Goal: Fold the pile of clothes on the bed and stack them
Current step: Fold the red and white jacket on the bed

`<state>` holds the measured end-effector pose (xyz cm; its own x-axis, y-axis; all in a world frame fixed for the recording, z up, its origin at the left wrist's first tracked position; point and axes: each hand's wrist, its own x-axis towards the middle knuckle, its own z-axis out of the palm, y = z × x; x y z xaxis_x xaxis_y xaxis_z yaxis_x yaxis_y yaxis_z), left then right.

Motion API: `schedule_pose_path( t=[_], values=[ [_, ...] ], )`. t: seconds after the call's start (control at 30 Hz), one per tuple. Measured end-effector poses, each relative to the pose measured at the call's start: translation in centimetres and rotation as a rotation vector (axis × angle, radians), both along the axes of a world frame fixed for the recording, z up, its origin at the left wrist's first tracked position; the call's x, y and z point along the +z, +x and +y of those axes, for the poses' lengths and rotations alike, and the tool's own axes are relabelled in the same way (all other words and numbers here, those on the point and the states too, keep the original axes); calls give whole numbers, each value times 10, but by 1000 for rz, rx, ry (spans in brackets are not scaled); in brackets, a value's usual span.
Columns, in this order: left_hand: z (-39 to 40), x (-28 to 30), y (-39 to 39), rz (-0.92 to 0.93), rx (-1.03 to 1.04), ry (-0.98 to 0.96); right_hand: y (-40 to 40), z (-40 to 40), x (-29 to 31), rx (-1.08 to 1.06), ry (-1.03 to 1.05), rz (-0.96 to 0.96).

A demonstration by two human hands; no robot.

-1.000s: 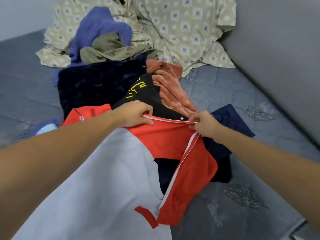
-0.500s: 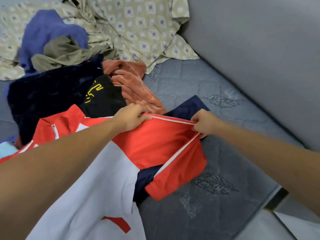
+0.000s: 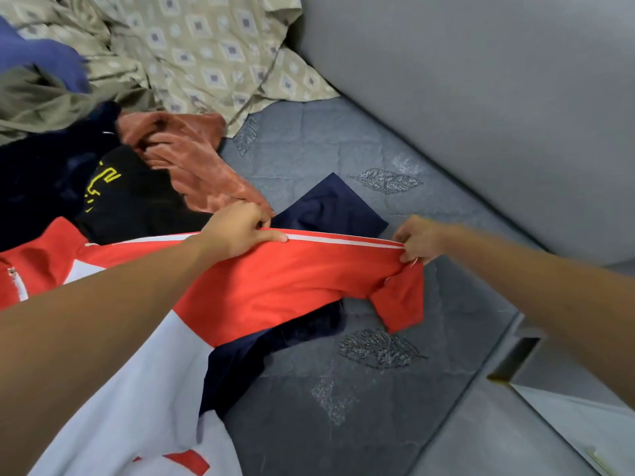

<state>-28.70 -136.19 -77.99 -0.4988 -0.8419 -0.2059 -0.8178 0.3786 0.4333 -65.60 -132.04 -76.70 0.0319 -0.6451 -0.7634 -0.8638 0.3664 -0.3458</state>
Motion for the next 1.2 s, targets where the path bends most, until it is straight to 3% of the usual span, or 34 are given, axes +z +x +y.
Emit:
schedule_pose_path(
  t=[0.33, 0.6, 0.8, 0.97, 1.2],
  values=[
    [2, -12, -24, -106, 73, -24, -34, 11, -26, 3, -3, 54],
    [-1, -22, -51, -98, 101, 13, -70, 17, -26, 193, -23, 176],
    [0, -21, -60, -105, 144, -14, -79, 33, -28, 183, -221, 196],
    [10, 0, -50, -32, 140, -115, -21, 39, -14, 158, -522, 26],
    [45, 33, 35, 2, 250, -193, 145, 35, 13, 336, -639, -160]
  ],
)
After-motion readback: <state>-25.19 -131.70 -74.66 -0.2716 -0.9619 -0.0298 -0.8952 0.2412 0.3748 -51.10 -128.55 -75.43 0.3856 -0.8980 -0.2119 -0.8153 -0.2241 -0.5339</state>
